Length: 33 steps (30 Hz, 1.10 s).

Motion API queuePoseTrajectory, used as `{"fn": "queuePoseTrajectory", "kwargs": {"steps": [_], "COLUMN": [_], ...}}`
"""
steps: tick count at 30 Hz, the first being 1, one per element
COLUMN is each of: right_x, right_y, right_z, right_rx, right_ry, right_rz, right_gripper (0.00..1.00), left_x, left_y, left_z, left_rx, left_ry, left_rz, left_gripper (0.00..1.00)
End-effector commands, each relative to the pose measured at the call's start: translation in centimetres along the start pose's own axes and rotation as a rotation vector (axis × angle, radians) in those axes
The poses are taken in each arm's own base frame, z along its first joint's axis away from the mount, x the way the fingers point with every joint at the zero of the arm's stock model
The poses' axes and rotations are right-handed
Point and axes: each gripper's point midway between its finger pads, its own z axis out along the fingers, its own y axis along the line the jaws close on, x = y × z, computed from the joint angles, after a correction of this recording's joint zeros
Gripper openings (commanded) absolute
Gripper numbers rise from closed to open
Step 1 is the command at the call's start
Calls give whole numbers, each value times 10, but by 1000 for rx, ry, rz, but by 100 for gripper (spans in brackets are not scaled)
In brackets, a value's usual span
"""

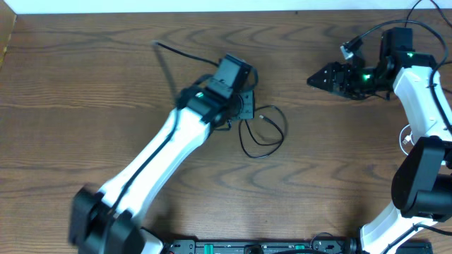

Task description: Untangle cables

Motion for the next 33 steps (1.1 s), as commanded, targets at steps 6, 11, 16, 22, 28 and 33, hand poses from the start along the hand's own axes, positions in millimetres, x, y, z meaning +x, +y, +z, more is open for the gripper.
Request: {"fn": "queuePoseTrajectory", "kwargs": {"steps": [6,11,16,22,28,33], "right_x": [13,28,39,62,83,107], "right_y": [50,56,35,22,9,4], "right_z": [23,44,64,91,112,134], "right_rx": [-124,-55,118,269,430,484], "right_ry": [59,124,174,235,264,322], "right_rz": [-156,-204,-31,171,280,326], "right_gripper": [91,83,83,86,81,73], "left_x": [-32,-44,-51,-50,-50,-50], "left_y": [-22,-29,-28,-27,-27,-27], "left_z": [-58,-63,-67,-66,-66,-66], "left_rx": [108,137,150,149,149,148], "left_ry": [-184,-235,-256,-253,-253,-252], "left_rz": [6,3,-53,-57,-57,-57], "left_gripper": [7,8,7,8,7,7]}}
